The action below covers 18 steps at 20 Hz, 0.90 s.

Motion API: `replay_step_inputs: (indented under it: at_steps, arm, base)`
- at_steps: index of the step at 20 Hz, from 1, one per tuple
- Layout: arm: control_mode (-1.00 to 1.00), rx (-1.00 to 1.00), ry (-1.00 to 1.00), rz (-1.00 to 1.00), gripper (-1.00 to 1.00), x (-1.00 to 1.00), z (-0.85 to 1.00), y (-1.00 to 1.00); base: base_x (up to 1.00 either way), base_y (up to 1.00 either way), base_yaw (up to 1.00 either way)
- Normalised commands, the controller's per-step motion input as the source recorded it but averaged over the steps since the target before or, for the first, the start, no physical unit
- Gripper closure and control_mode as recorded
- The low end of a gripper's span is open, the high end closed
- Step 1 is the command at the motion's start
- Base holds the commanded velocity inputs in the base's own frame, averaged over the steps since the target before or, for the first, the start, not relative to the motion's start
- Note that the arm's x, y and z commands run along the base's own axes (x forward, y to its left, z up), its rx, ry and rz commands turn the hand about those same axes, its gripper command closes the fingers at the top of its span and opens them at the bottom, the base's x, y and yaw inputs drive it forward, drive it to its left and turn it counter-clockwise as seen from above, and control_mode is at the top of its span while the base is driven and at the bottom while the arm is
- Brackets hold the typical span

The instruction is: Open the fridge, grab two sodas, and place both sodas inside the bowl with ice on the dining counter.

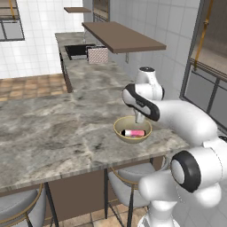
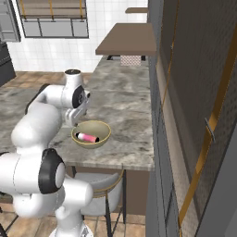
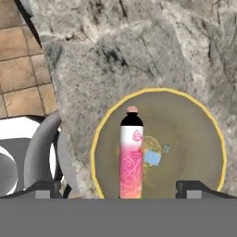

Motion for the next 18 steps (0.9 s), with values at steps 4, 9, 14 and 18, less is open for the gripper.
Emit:
replay_step_inputs:
  at_steps: [4, 9, 14, 18]
  arm:
    - [-1.00, 0.07, -0.10, -0.21, -1.00, -0.98, 0.41, 0.01]
    - [-1.00, 0.11, -0.10, -0.34, -1.00, -1.00, 0.21, 0.16]
    - [-1.00, 0.11, -0.09, -0.36, -1.00, -1.00, 0.24, 0.26]
    - [-1.00, 0.10, -0.08, -0.36, -1.00, -1.00, 0.32, 0.25]
  base:
    - [0.00, 0.00, 0.00]
    - [0.00, 0.00, 0.00]
    - [0.00, 0.00, 0.00]
    - [0.00, 0.00, 0.00]
